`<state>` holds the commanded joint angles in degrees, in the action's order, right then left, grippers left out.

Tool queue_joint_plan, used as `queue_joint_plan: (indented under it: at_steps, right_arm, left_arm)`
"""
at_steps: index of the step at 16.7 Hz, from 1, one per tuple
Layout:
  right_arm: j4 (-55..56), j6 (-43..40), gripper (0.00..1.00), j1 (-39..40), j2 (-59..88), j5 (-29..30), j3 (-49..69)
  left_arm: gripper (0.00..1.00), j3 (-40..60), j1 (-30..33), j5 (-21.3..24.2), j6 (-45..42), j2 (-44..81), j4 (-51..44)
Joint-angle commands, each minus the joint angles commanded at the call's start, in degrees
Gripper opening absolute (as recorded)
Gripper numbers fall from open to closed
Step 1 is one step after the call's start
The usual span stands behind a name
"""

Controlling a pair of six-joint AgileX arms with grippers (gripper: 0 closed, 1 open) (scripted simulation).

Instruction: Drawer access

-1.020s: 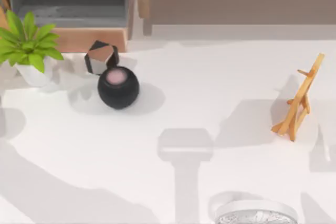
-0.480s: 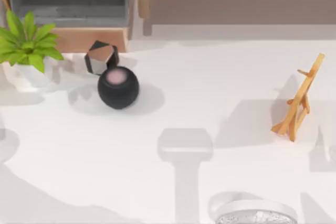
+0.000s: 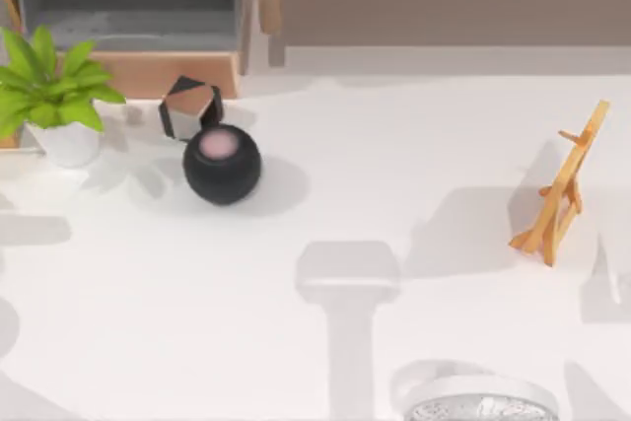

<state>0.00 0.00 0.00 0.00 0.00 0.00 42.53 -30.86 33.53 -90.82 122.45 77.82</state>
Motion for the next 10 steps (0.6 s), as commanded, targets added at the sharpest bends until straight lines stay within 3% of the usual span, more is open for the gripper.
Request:
queue_joint_plan:
  at_steps: [7,10]
  right_arm:
    - [0.0,0.0,1.00,0.0,0.0,0.0,0.0]
    - [0.0,0.0,1.00,0.0,0.0,0.0,0.0]
  left_arm:
    - [0.00,-2.5,-1.1,0.8,-0.1,-1.0,1.5]
    - [0.00,-6.4,-3.3,3.2,-0.2,-2.5,3.7]
